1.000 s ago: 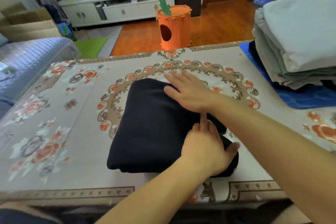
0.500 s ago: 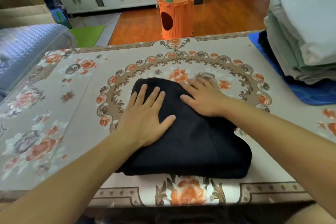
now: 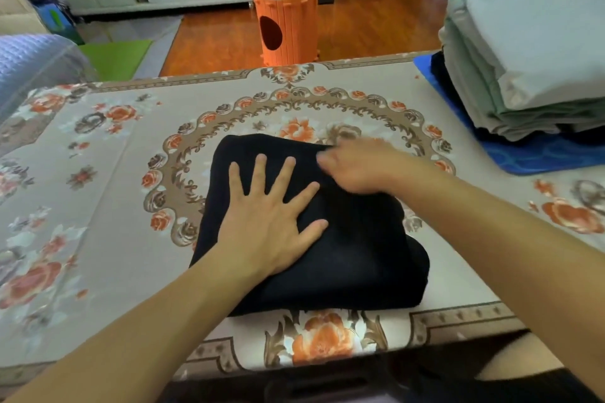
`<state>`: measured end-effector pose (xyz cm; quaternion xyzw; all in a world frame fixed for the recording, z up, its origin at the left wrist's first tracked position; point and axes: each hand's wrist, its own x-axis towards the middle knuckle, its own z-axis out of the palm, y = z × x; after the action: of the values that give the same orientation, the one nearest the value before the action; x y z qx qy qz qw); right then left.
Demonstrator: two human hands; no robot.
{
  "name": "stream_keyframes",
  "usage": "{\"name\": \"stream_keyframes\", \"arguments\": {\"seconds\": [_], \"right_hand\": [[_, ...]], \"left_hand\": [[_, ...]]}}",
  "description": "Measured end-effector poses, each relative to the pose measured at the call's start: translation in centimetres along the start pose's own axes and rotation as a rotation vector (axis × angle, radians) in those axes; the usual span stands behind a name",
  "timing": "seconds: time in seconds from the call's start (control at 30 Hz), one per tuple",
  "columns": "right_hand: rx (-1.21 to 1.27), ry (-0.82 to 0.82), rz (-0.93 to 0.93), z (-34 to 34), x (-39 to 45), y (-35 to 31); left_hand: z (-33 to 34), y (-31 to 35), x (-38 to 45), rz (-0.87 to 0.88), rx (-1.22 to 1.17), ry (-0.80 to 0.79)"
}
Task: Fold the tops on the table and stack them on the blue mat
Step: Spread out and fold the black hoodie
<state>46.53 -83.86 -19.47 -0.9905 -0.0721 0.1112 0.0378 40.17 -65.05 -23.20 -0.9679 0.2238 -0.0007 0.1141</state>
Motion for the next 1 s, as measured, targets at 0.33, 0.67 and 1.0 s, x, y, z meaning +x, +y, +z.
{"name": "stream_keyframes", "arguments": {"seconds": [0.33, 0.67, 1.0], "right_hand": [[0.215, -0.026, -0.123, 3.8, 3.1, 3.7], [0.232, 0.192, 0.187, 4.4, -4.4, 3.2], [0.130, 0.747, -0.219, -2.5, -1.6, -3.9]], "left_hand": [[-2.0, 5.5, -3.5, 0.216, -0.184, -0.102], [-0.2, -4.8, -6.5, 0.593, -0.050, -0.025], [0.2, -5.2, -5.3, 0.404, -0.456, -0.012]]}}
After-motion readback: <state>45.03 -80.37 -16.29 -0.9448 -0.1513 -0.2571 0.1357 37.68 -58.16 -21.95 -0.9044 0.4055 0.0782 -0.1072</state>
